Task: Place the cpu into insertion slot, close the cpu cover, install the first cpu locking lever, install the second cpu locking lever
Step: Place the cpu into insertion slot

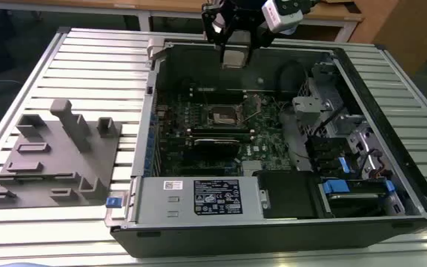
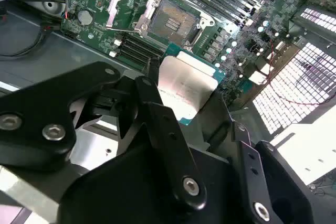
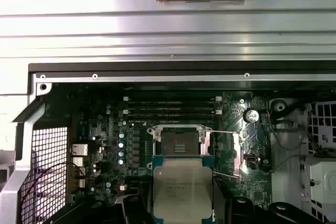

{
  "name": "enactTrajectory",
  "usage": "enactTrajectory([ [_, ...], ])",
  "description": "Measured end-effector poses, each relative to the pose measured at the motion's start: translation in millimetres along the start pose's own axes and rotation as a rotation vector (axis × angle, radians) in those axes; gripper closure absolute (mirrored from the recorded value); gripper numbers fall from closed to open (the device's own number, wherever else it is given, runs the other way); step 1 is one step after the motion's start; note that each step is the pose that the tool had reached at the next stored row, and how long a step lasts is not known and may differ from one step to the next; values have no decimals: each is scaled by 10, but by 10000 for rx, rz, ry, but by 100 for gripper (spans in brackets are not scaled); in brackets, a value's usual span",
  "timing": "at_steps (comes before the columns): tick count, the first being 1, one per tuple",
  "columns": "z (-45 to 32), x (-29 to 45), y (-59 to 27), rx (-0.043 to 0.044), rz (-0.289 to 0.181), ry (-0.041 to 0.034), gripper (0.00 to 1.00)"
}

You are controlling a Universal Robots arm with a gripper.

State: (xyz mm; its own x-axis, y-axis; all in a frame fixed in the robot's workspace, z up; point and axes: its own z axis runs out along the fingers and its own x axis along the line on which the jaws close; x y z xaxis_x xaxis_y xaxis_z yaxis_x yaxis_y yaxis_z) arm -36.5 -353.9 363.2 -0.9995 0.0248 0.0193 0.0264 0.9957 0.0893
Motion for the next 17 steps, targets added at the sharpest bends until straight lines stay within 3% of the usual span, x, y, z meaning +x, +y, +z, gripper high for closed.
enactTrajectory([
  [10,1,0,0,1,0,1,46],
  [17,58,1,-5,1,-2,-9,46],
])
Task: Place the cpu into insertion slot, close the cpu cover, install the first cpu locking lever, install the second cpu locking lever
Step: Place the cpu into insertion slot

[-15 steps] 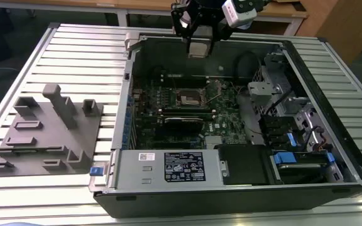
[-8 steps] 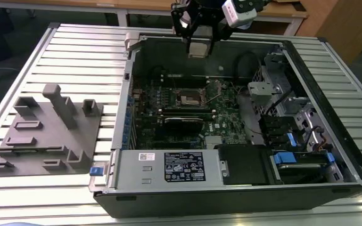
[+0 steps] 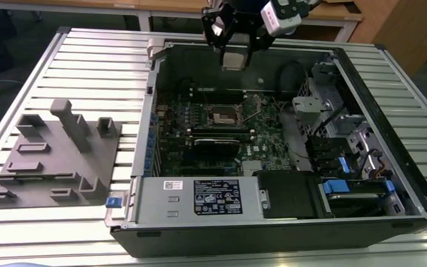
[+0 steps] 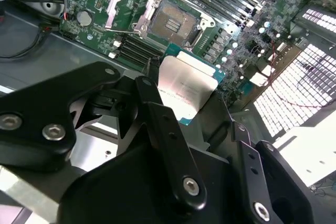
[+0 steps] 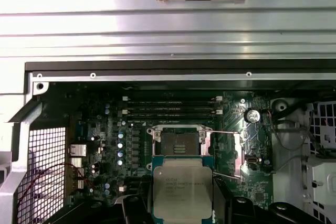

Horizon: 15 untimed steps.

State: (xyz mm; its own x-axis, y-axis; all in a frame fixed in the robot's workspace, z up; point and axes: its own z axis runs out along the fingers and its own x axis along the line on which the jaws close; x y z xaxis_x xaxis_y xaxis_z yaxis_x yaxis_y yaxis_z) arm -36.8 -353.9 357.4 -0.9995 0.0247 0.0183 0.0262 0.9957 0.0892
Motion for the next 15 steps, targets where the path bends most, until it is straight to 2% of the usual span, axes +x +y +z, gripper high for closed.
enactTrajectory([
  [4,26,0,-2,16,1,0,46],
  [9,66,0,-6,206,4,-7,46],
  [15,108,-1,-10,261,5,-7,46],
])
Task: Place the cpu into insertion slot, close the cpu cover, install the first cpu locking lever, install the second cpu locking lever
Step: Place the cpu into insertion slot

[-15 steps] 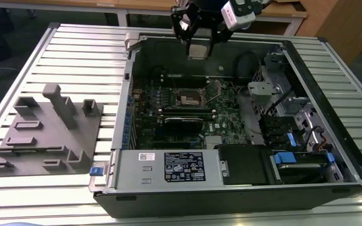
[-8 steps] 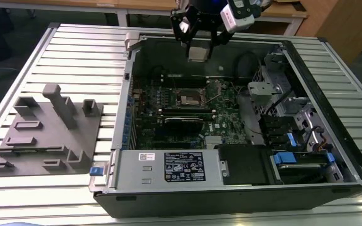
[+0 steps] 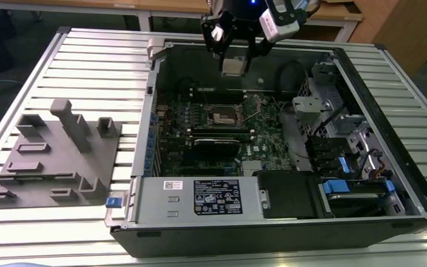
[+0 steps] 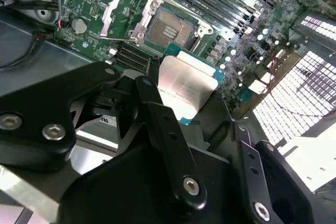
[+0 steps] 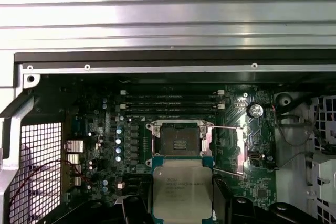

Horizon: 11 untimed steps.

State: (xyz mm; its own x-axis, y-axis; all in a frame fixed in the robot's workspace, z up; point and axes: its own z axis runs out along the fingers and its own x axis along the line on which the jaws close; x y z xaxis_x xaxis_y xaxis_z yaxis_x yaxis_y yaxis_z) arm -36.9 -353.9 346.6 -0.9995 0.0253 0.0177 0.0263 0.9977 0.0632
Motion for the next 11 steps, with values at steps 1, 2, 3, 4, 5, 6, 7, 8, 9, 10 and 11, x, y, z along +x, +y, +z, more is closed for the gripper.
enactTrajectory([
  [1,13,0,-1,11,0,0,46],
  [2,27,0,-2,23,0,-1,46],
  [3,41,-1,-3,33,1,-1,46],
  [4,53,0,-3,38,0,-1,46],
  [5,64,0,-4,42,0,-1,46],
  [6,77,0,-5,47,0,-1,46],
  [7,89,1,-6,52,1,-2,46],
  [8,97,1,-6,69,1,-3,46],
  [9,104,2,-6,123,3,-3,46],
  [10,113,2,-6,186,4,-5,46],
  [11,125,2,-7,224,3,-7,46],
])
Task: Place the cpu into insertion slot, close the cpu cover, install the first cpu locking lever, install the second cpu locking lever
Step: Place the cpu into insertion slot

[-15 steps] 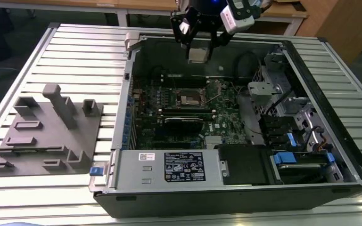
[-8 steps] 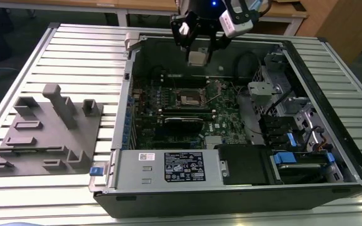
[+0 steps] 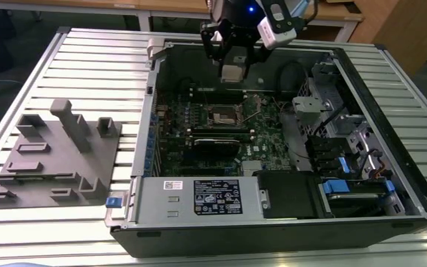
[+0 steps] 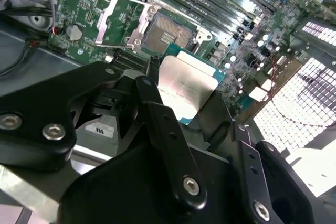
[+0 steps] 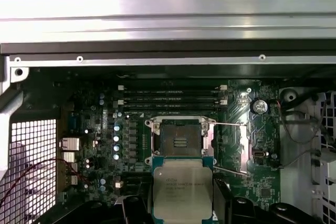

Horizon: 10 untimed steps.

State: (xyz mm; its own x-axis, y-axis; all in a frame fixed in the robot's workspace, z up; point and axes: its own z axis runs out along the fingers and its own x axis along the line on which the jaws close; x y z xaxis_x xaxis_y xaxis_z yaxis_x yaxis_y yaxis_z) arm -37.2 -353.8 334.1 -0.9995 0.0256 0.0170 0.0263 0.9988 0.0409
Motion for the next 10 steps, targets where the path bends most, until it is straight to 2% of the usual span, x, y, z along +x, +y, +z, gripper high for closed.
enactTrajectory([
  [6,98,1,-4,11,0,0,46],
  [10,104,2,-4,14,0,1,46],
])
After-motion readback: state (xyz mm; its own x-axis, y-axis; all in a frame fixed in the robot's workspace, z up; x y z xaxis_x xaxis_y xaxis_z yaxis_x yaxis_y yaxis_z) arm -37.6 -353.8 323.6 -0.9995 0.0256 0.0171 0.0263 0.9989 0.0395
